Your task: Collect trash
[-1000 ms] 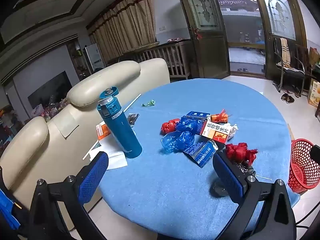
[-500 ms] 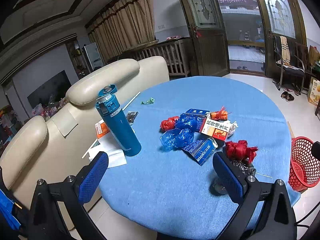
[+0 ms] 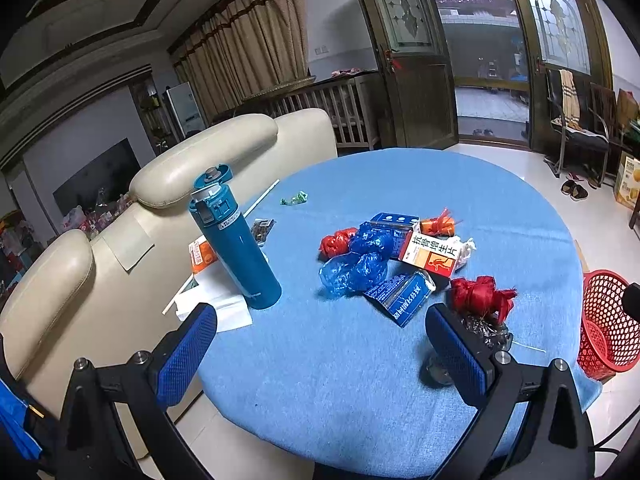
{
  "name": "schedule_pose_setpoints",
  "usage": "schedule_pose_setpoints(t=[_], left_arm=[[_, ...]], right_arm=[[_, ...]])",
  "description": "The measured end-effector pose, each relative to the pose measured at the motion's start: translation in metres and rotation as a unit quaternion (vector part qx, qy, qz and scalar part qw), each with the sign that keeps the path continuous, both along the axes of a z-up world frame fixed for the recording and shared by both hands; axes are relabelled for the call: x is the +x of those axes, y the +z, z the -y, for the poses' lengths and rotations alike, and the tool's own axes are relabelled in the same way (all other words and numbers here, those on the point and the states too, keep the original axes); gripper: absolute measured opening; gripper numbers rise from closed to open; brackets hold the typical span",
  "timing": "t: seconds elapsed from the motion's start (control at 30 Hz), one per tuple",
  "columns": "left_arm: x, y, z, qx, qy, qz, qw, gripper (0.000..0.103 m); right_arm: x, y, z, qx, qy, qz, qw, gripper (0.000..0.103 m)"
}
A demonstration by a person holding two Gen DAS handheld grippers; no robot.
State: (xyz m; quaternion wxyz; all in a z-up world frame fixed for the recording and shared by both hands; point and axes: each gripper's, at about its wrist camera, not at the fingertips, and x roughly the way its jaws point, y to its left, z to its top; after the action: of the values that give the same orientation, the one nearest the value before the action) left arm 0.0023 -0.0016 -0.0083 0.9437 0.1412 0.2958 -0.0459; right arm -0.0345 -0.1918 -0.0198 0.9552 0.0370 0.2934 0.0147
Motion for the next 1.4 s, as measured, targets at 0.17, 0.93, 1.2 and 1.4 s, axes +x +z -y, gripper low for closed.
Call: schedule_pose_setpoints(t=[0.17, 0.93, 1.2, 1.4], left_arm=[[0.002, -0.002, -0.001, -0.001, 0.0, -0.008, 1.0, 0.103], [0.015, -0.015, -0.004, -0.016, -0.005, -0.043, 0.9989, 0.103], [0.033, -0.041, -0.013, -0.047, -0.019, -0.1, 0.9937, 0.103], [0.044, -0.058, -0.014, -0.061, -0.03, -0.142, 0.9875, 0.103]], right_arm=[[0.002, -0.002, -0.002, 0.004, 0.006, -0.007, 1.0, 0.103], [0.011, -0.02, 0.0, 0.017, 0.03, -0.029, 0.999, 0.103], [0.032, -0.079, 0.004, 0.065, 0.09, -0.12, 0.986, 0.103], [0.063, -0.12, -0.008, 0.044, 0.141, -0.165, 0.975, 0.103]])
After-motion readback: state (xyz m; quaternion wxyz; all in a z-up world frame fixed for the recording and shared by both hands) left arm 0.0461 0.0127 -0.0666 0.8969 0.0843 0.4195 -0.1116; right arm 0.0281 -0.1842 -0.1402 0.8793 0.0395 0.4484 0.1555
